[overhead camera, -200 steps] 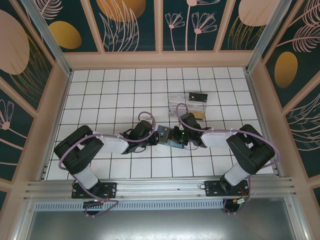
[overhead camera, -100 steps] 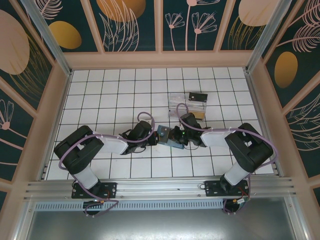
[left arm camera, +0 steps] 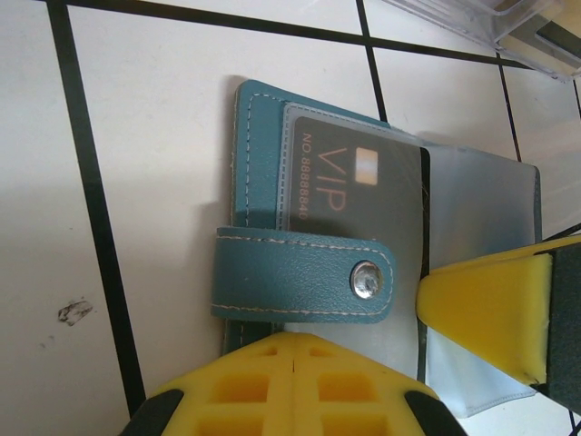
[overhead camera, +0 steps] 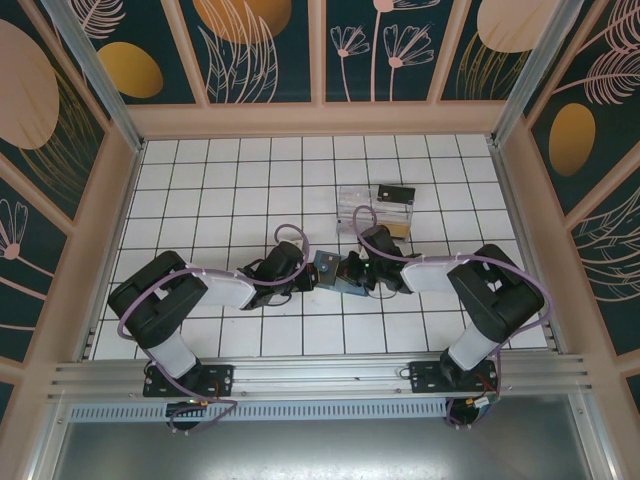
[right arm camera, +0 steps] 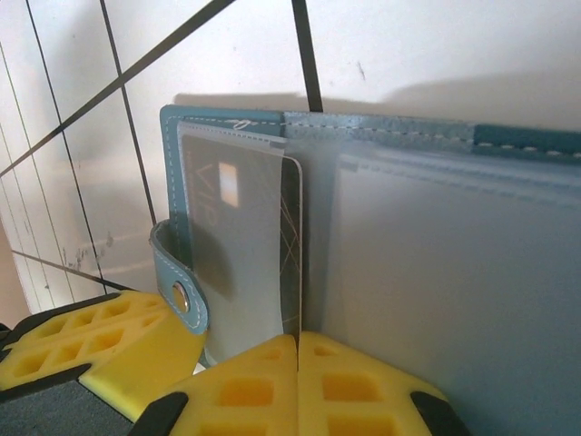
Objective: Take the credit cards out of the card holder
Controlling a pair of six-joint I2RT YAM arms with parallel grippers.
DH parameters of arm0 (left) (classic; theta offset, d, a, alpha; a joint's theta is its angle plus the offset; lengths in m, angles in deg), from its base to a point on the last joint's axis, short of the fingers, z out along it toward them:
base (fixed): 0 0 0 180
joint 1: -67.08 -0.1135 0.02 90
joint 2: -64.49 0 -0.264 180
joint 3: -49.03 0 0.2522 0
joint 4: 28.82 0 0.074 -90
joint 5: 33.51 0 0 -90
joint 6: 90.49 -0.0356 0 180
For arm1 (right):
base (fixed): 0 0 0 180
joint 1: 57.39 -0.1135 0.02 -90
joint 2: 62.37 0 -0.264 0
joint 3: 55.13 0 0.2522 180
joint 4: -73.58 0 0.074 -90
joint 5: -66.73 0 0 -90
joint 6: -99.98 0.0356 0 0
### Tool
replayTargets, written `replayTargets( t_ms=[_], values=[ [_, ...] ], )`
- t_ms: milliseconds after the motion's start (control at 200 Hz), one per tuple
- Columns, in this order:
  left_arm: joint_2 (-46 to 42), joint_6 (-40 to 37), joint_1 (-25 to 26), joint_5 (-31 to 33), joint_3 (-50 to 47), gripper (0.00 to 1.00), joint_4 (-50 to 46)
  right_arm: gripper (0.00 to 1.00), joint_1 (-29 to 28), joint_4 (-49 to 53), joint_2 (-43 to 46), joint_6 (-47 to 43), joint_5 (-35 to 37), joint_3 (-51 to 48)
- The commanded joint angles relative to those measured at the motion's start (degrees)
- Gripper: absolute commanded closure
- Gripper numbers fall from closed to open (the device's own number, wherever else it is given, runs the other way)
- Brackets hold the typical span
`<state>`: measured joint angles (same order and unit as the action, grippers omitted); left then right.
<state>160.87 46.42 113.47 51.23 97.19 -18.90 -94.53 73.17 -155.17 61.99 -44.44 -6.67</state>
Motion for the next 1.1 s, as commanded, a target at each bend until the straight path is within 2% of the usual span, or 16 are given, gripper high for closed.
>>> replayTargets(
  t_ms=[0,110,510,646,676,876,951,1056,1096],
  values=[
    [0.89,1.38,-0.16,1.19,0.51,1.00,-5.08,1.00,0.89,0.77,-0.04,-0.24,0.25,-1.04],
    [3.53,1.78,-0.20,3.65,2.69,1.00,-10.34,1.00,2.31,0.72,1.45,-0.38,-0.01,-2.84],
    [2.52,2.89,-0.21,3.75,1.82,1.00,-9.91,1.00,5.41,3.98,8.98,-2.29,-0.02,-7.11],
    [2.31,2.79,-0.16,3.29,1.99,1.00,-9.73,1.00,5.50,7.23,14.77,-3.35,0.95,-9.16],
    [2.28,2.67,-0.16,3.23,1.99,1.00,-9.71,1.00,7.38,8.19,16.30,-3.64,1.20,-9.58],
    [2.15,2.44,-0.17,2.18,2.16,1.00,-9.24,1.00,9.30,14.43,26.35,-6.50,2.53,-10.64],
    [-0.57,2.32,-0.16,1.43,2.42,1.00,-9.01,1.00,9.36,16.43,29.62,-8.19,3.09,-9.90],
    [-3.91,2.25,-0.20,-0.59,2.65,0.89,-7.75,1.00,9.33,19.70,32.64,-11.08,3.39,-7.36],
    [-5.78,2.20,-0.16,-0.76,2.60,0.81,-7.53,1.00,9.30,21.49,33.14,-12.59,3.82,-5.84]
  ],
)
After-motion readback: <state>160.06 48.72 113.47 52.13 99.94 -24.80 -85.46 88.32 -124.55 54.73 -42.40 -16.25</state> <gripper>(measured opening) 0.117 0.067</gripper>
